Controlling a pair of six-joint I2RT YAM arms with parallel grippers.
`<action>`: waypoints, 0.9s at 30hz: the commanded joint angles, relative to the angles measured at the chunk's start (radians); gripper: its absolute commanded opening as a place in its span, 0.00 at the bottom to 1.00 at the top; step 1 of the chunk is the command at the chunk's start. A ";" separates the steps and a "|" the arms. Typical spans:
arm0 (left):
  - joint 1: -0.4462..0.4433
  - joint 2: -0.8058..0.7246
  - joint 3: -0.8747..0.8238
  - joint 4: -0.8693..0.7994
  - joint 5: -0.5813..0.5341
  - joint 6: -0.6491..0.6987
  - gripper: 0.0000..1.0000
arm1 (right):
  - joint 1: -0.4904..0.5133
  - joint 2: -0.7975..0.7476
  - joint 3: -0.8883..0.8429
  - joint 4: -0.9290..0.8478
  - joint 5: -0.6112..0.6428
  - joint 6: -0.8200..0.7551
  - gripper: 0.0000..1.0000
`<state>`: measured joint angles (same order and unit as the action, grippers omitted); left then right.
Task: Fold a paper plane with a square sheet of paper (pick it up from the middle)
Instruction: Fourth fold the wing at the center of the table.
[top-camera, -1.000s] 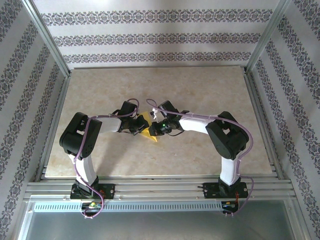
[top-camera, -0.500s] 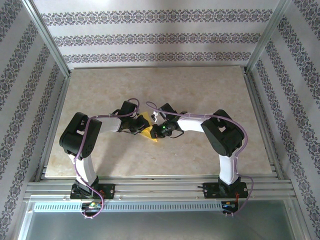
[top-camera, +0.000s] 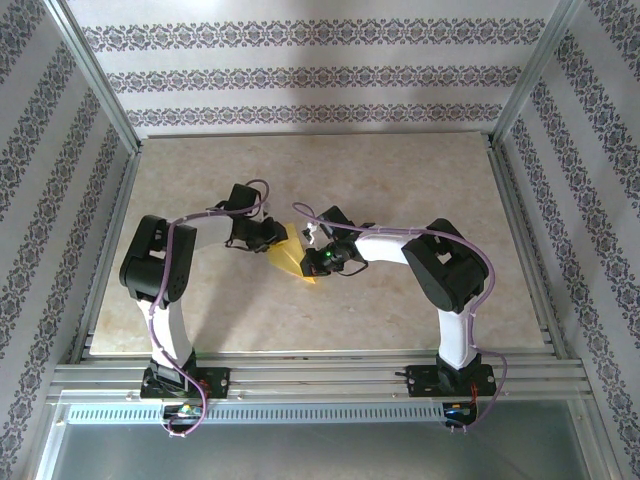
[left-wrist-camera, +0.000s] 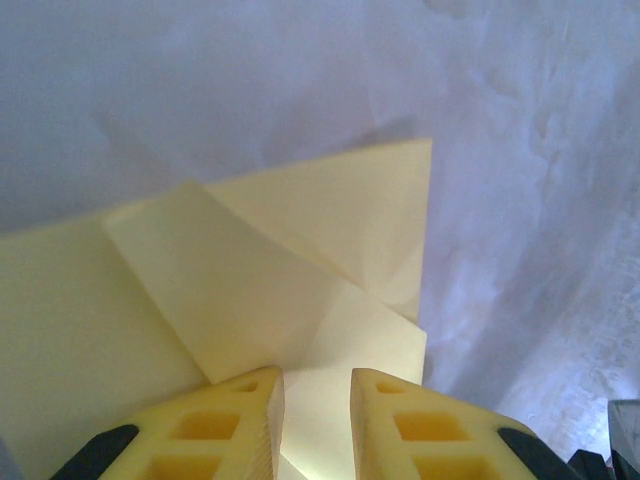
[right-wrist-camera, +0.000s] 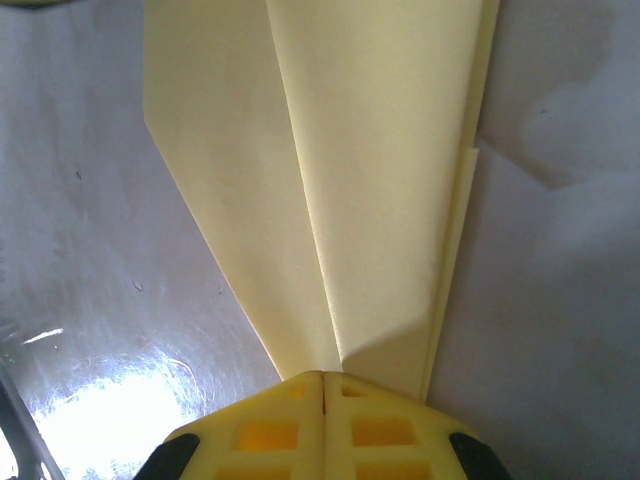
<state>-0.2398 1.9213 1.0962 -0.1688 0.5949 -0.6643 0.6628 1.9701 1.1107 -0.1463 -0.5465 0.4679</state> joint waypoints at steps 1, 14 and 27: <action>0.040 0.036 0.053 -0.072 -0.012 0.094 0.26 | -0.009 0.064 -0.037 -0.120 0.068 0.006 0.05; 0.124 0.095 0.129 -0.144 -0.080 0.164 0.26 | -0.007 0.064 -0.046 -0.121 0.068 0.009 0.05; 0.132 -0.006 0.265 -0.286 -0.111 0.172 0.26 | -0.012 0.062 -0.057 -0.113 0.064 0.011 0.05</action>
<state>-0.1028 1.9968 1.4055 -0.4091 0.4904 -0.4969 0.6613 1.9701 1.1057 -0.1394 -0.5503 0.4728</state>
